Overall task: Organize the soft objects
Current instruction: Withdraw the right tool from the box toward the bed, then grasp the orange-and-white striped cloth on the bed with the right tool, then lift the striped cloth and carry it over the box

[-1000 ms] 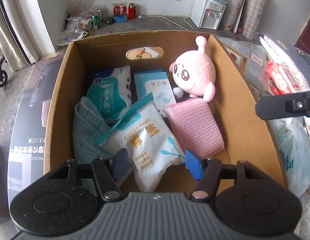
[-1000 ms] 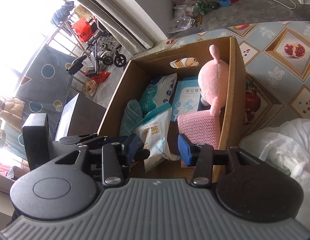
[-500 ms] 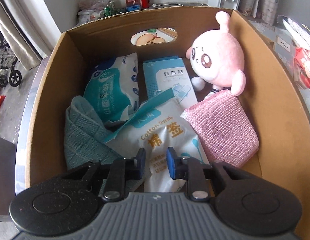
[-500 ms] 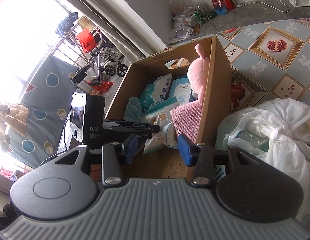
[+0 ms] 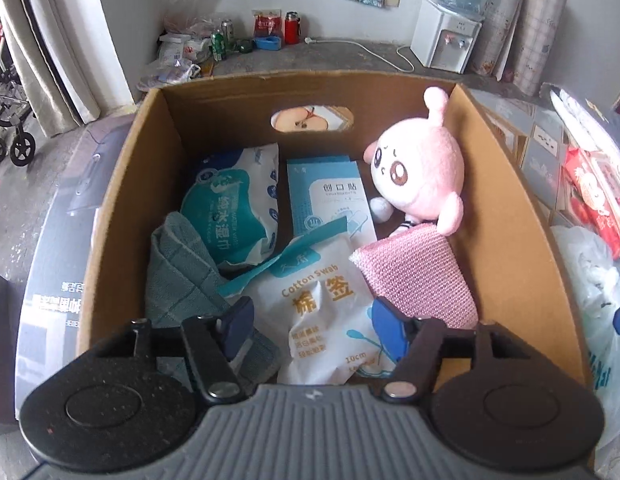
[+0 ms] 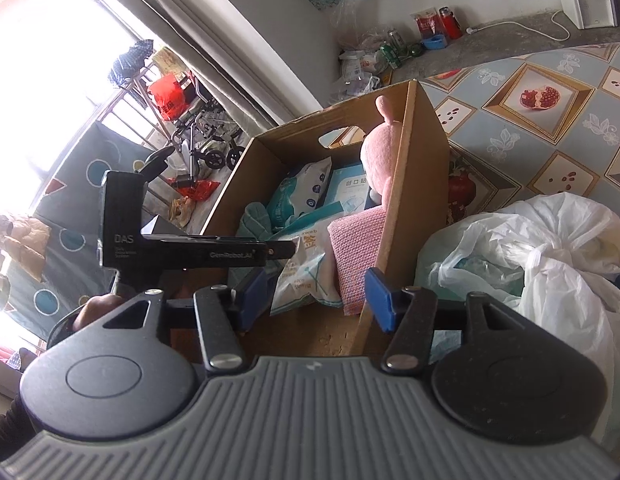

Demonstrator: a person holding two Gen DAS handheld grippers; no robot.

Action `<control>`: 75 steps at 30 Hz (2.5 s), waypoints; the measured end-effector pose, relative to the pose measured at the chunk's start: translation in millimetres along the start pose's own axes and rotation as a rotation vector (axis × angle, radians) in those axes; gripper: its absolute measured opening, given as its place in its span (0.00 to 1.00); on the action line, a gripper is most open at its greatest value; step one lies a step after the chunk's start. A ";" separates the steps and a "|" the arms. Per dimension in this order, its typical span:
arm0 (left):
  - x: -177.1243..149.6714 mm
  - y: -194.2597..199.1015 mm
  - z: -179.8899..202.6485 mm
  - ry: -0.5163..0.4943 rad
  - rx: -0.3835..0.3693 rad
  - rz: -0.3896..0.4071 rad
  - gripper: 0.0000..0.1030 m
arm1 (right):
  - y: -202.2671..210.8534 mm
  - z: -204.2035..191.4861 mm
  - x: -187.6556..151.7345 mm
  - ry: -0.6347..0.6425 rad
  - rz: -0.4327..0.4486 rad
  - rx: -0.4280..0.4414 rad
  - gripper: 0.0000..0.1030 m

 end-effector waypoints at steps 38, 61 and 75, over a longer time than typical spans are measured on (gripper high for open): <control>-162.2 27.0 418.6 -0.602 -0.402 0.412 0.66 | 236.0 256.2 -87.6 -0.256 0.169 -0.389 0.55; -158.5 -51.2 480.8 -0.800 -0.311 0.378 0.40 | 144.2 334.1 -68.6 -0.313 -0.095 -0.441 0.36; -152.3 -2.3 467.9 -0.769 -0.330 0.505 0.34 | 194.8 289.4 -60.4 -0.291 0.055 -0.407 0.32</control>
Point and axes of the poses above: each gripper's, at about its wrist camera, not at the fingertips, and y roughly against the way its jaws point, z to its right, x to its top, the point moved 5 cm from there along -y, roughly the way its jaws point, and after that the axes turned 1 degree about -x, right-handed, at the moved point
